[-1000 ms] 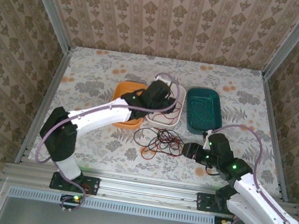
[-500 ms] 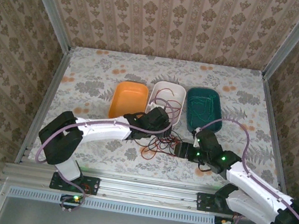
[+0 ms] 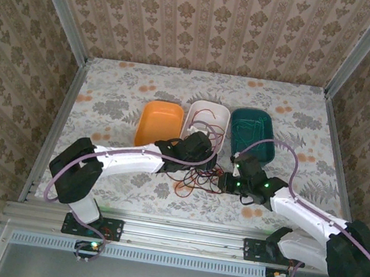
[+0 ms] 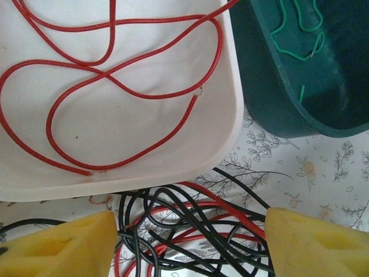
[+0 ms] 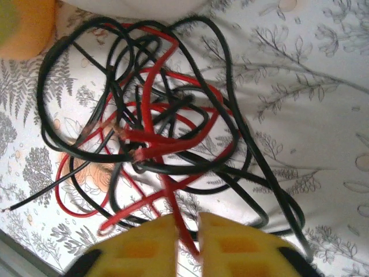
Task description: Untangle the cables
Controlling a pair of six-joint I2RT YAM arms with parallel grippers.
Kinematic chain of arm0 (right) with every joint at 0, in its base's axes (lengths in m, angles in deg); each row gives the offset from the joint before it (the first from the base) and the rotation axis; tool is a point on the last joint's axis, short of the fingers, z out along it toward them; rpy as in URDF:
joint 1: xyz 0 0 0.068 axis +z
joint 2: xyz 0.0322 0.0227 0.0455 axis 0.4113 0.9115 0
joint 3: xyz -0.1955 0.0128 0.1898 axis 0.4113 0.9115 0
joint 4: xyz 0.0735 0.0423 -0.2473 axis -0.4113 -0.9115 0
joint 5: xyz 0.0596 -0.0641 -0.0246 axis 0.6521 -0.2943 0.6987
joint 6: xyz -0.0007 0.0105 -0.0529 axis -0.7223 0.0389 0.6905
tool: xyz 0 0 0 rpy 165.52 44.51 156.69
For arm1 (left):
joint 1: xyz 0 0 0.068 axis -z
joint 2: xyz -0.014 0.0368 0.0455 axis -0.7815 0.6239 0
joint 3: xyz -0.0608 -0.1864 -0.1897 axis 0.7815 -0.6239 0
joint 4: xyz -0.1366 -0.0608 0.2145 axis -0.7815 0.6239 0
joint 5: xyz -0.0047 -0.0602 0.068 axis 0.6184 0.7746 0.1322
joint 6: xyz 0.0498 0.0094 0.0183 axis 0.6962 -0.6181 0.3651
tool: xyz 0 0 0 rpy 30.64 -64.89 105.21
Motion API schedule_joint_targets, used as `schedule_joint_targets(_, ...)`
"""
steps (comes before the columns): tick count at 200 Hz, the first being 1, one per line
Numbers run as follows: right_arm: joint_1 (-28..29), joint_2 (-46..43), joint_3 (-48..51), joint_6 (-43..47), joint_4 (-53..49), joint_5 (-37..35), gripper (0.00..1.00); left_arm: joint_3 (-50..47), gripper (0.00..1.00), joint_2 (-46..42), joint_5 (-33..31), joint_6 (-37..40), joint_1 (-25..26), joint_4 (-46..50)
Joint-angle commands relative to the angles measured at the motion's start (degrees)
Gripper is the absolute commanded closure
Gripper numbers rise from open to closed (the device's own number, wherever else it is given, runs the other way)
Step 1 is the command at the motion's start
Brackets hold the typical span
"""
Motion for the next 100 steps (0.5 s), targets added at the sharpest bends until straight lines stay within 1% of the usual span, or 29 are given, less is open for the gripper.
schedule_joint_targets(1,0.2,-1.8,-2.4,1.7,-0.3,-1.7,0.94,2.5,0.32,1.4,2.5,0.3,0.3,-0.5)
schedule_joint_targets(15,0.2,-4.8,-2.0,1.9,-1.3,-3.2,0.96,3.2,0.32,2.4,3.8,0.6,0.4,-0.9)
schedule_joint_targets(41,-0.2,-14.0,-0.7,0.9,-2.3,-4.8,1.00,4.7,0.34,5.0,6.2,1.0,0.9,-1.6)
schedule_joint_targets(61,-0.6,-21.3,-1.3,0.3,-4.5,-5.2,1.00,5.6,0.38,6.8,7.1,0.8,1.2,-1.2)
schedule_joint_targets(100,-3.0,-31.9,-4.1,-0.8,-8.2,-4.7,1.00,5.9,0.38,8.7,7.9,0.7,1.1,-0.8)
